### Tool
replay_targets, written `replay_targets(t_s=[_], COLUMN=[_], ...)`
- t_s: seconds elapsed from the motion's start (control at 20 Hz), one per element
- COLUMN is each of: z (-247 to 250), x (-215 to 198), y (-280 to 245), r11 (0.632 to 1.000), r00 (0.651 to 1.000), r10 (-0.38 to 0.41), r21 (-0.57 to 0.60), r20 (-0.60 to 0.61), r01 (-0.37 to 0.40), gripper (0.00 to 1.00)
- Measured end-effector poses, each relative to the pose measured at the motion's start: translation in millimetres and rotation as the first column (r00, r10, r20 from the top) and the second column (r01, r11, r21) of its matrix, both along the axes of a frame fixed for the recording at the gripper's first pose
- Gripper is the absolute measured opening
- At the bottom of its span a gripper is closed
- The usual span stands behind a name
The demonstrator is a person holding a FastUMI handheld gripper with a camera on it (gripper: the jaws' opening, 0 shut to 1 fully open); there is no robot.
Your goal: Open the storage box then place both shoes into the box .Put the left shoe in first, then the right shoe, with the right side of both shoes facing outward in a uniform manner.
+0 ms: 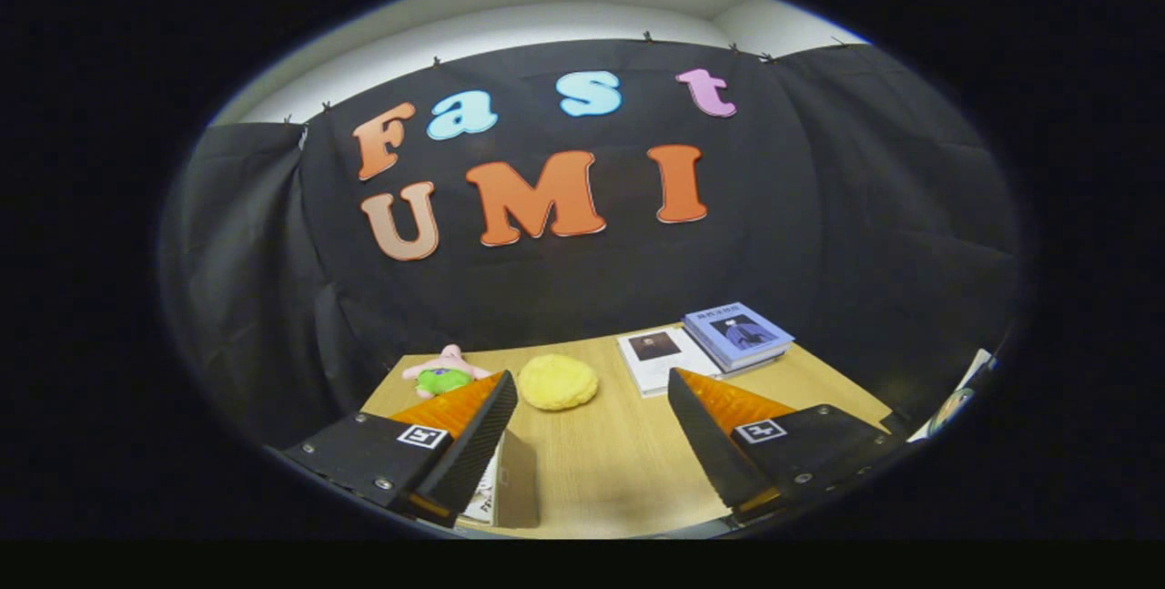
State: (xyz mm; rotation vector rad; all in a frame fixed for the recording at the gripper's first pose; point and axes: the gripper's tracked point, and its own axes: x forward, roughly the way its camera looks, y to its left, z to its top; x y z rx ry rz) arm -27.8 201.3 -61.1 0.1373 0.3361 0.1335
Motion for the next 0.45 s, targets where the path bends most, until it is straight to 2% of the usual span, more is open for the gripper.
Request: replay_targets(t_s=[0.45], z=[33.6], x=[-3.2], y=[-86.1], r11=[0.999], r00=[0.995], r10=[-0.049], r21=[0.029], r20=[0.090], r01=[0.046], gripper=[0.99])
